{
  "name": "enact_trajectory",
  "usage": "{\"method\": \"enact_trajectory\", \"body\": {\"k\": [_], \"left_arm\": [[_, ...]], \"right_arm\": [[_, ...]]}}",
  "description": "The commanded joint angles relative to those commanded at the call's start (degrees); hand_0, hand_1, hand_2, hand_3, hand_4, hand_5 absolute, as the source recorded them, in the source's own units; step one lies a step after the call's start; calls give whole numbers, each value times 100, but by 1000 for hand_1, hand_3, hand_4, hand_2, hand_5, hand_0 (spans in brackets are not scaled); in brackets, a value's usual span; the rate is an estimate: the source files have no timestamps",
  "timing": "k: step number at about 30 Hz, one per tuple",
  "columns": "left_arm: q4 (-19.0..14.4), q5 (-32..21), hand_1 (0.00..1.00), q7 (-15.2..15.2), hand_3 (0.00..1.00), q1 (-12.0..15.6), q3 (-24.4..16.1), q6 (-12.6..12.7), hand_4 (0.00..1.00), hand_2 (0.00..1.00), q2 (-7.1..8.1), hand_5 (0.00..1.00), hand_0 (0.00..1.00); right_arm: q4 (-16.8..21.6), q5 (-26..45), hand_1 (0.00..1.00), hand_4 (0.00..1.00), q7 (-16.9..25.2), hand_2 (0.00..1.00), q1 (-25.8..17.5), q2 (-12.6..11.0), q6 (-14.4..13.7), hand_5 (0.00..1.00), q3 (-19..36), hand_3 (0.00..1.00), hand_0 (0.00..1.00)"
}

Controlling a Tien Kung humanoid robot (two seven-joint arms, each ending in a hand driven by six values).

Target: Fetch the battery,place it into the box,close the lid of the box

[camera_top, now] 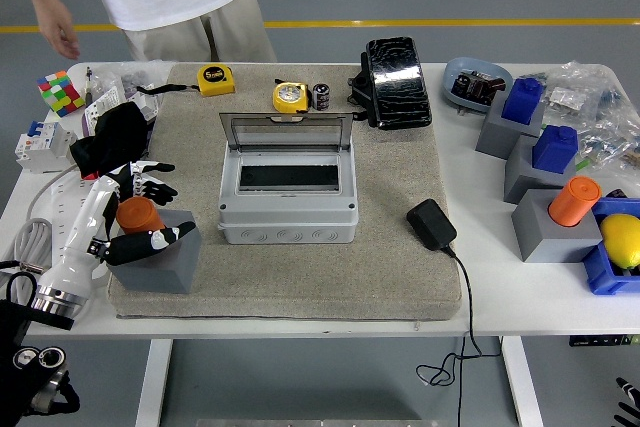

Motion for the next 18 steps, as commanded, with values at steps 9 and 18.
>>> {"method": "enact_trajectory", "body": {"k": [9,18], "left_arm": [[73,-409,429,-117,631,-76,59,-52,998,446,-78,2,385],[145,-508,401,-89,608,-98,133,-124,998,422,-75,2,291]], "right_arm": [[-4,12,670,959,-3,676,-5,2,9,467,1,553,667],[8,20,669,958,7,675,-3,9,0,465,-14,553,666]]}}
